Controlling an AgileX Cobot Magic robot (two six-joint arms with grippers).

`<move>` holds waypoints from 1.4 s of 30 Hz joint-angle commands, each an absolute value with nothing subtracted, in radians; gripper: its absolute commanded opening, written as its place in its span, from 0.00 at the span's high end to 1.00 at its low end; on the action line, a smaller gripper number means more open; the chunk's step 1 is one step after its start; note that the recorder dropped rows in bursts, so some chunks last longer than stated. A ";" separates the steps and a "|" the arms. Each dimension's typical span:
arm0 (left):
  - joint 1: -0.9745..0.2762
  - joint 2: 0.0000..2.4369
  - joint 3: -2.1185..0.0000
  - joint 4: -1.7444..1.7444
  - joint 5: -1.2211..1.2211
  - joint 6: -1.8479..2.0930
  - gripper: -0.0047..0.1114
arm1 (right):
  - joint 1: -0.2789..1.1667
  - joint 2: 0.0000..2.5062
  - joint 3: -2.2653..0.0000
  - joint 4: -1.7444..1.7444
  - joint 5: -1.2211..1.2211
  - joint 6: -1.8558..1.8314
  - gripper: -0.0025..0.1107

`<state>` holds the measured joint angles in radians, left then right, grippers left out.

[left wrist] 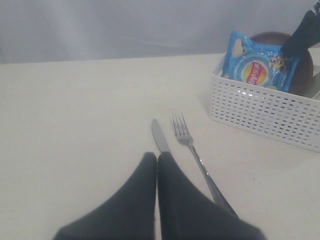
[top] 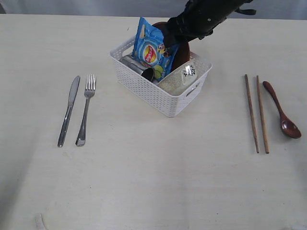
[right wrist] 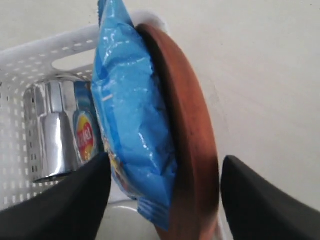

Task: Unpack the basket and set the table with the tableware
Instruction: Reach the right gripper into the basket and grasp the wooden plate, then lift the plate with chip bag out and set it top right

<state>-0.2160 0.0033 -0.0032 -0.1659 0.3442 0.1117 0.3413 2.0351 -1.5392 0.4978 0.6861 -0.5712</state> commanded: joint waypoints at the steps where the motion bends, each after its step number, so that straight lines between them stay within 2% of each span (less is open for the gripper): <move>1: -0.222 0.000 0.000 -0.164 0.342 0.110 0.96 | 0.352 2.042 -1.547 0.551 0.679 -0.630 0.45; 6: -0.222 0.000 0.000 -0.164 0.342 0.110 0.96 | 0.393 2.046 -1.547 0.540 0.656 -0.630 0.45; 8: -0.222 0.000 0.000 -0.164 0.342 0.108 0.96 | 0.415 2.046 -1.547 0.510 0.632 -0.626 0.49; 10: -0.222 0.000 0.000 -0.164 0.342 0.108 0.96 | 0.433 2.046 -1.547 0.484 0.611 -0.618 0.58; 16: -0.222 0.000 0.000 -0.164 0.342 0.108 0.96 | 0.455 2.046 -1.547 0.438 0.604 -0.618 0.96; 17: -0.222 0.000 0.000 -0.164 0.342 0.108 0.96 | 0.455 2.046 -1.547 0.438 0.606 -0.616 0.98; 34: -0.222 0.000 0.000 -0.164 0.342 0.108 0.96 | 0.439 1.854 -1.675 0.438 0.637 -0.614 0.98; 38: -0.222 0.000 0.000 -0.164 0.342 0.111 0.96 | 0.355 1.824 -1.727 0.440 0.710 -0.578 0.98; 42: -0.222 0.000 0.000 -0.164 0.342 0.111 0.96 | 0.206 1.825 -1.731 0.494 0.741 -0.536 0.98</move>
